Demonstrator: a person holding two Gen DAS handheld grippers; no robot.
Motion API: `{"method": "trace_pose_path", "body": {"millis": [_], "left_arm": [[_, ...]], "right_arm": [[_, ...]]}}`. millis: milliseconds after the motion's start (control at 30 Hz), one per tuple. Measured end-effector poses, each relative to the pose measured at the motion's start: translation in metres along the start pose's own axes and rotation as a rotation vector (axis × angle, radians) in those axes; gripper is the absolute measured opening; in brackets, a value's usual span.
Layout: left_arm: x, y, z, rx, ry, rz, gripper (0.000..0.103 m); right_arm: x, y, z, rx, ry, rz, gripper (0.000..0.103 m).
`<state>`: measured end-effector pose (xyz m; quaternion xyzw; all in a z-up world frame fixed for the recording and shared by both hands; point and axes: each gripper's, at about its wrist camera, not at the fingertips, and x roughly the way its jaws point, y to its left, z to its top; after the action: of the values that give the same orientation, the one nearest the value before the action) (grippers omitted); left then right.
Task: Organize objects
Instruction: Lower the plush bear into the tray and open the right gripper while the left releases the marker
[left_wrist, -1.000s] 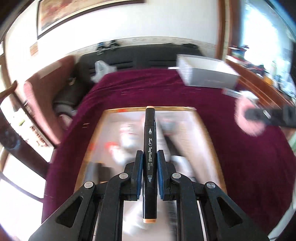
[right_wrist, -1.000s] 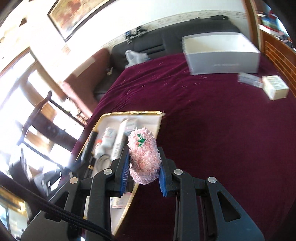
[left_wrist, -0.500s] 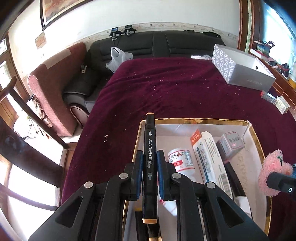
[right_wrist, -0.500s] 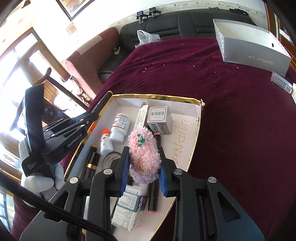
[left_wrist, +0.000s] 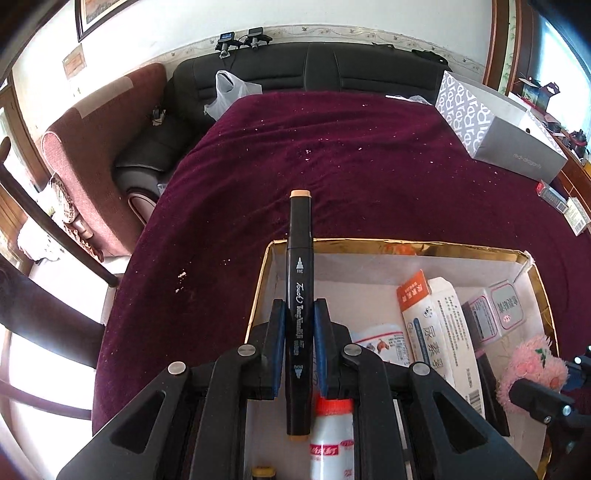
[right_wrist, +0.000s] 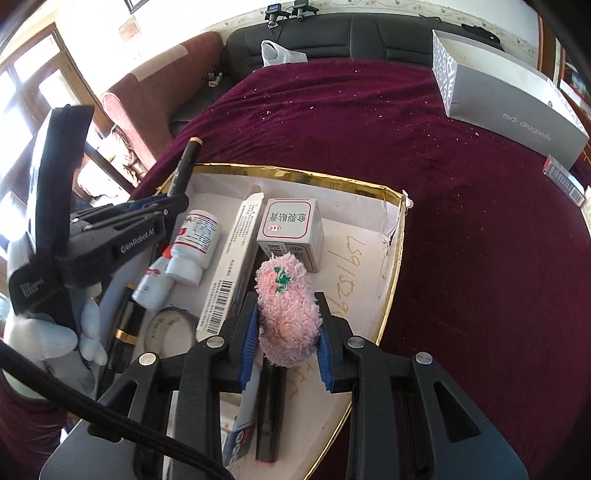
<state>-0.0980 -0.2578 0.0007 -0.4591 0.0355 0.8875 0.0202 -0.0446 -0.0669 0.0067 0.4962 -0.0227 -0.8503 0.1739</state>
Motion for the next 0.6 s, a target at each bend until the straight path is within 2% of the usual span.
{"method": "trace_pose_path", "body": {"millis": [267,367,400,433,500,533,600], "left_arm": [[0.004,-0.001,0.003,-0.023,0.002,0.000,0.014],[-0.002,0.003,0.002,-0.063,-0.010,-0.046,0.022],[-0.007,0.005,0.001,-0.079,-0.020,-0.059,0.024],[-0.011,0.006,0.001,-0.086,-0.030,-0.059,0.032],[-0.024,0.005,-0.002,-0.079,-0.069,-0.047,0.039],[-0.031,0.004,-0.004,-0.071,-0.087,-0.027,0.048],[-0.051,0.002,-0.010,-0.057,-0.149,0.020,0.055]], "right_arm": [[0.007,0.005,-0.001,-0.028,-0.007,-0.038,0.027],[0.009,0.009,-0.002,-0.046,-0.014,-0.059,0.036],[0.010,0.011,-0.004,-0.052,-0.013,-0.059,0.043],[0.010,0.013,-0.005,-0.059,-0.012,-0.057,0.050],[0.009,0.018,-0.008,-0.073,-0.022,-0.064,0.054],[0.008,0.021,-0.009,-0.087,-0.032,-0.068,0.054],[0.000,0.028,-0.011,-0.119,-0.067,-0.091,0.054]]}}
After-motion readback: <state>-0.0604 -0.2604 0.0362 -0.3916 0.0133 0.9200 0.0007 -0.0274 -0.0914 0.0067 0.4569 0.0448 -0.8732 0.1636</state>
